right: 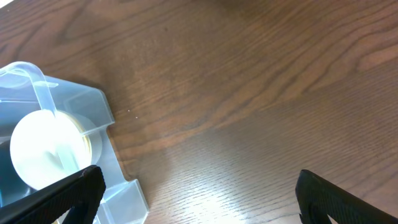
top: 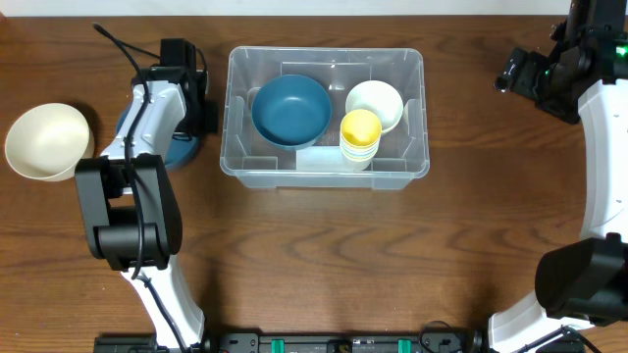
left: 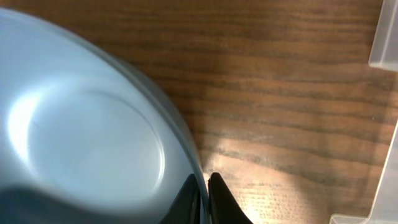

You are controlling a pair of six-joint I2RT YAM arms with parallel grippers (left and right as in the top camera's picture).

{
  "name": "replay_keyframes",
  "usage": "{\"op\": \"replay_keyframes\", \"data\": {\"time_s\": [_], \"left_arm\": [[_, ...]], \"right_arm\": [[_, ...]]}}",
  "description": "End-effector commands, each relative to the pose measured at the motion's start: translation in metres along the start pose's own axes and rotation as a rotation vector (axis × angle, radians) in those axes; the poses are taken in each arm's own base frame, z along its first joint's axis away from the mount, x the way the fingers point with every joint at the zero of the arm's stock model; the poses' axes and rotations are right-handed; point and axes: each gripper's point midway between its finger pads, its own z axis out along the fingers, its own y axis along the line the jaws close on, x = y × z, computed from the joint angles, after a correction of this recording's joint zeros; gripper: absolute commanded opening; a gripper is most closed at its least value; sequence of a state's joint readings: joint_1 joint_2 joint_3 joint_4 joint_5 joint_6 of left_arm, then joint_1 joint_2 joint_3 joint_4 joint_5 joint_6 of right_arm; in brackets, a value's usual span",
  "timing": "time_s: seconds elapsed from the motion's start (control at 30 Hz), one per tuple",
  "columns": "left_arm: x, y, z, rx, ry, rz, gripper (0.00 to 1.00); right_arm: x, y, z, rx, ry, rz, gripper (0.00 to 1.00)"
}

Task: Pack container
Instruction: 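Grasp the dark blue bowl rim with the left gripper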

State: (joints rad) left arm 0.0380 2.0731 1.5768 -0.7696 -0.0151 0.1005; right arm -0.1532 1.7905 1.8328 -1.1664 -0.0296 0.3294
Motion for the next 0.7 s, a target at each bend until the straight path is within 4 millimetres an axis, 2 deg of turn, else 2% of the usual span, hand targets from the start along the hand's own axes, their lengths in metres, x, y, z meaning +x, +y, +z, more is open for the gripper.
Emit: {"op": "replay_keyframes", "data": {"time_s": [0.0,0.2,0.33,0.43,0.57,0.67], "left_arm": [[0.006,0.0,0.005,0.007,0.021,-0.002,0.06],[0.009,0.0,0.002,0.007,0.035,-0.002,0.06],[0.005,0.001,-0.013,0.003,0.005,-0.004,0.06],[-0.009,0.004,-0.041,0.0,-0.068,-0.009,0.06],[-0.024,0.008,-0.095,-0.005,-0.201,-0.018,0.06],[-0.028,0.019,-0.136,-0.051,-0.293,-0.042,0.06]], "right_arm": [[-0.005,0.0,-0.009,-0.004,-0.026,0.01,0.99],[-0.005,0.0,-0.009,-0.004,-0.026,0.009,0.99],[-0.005,0.0,-0.009,-0.004,-0.026,0.01,0.99],[-0.005,0.0,-0.009,-0.004,-0.026,0.01,0.99],[-0.005,0.0,-0.009,-0.004,-0.026,0.009,0.99],[-0.005,0.0,-0.009,-0.004,-0.026,0.009,0.99]]}}
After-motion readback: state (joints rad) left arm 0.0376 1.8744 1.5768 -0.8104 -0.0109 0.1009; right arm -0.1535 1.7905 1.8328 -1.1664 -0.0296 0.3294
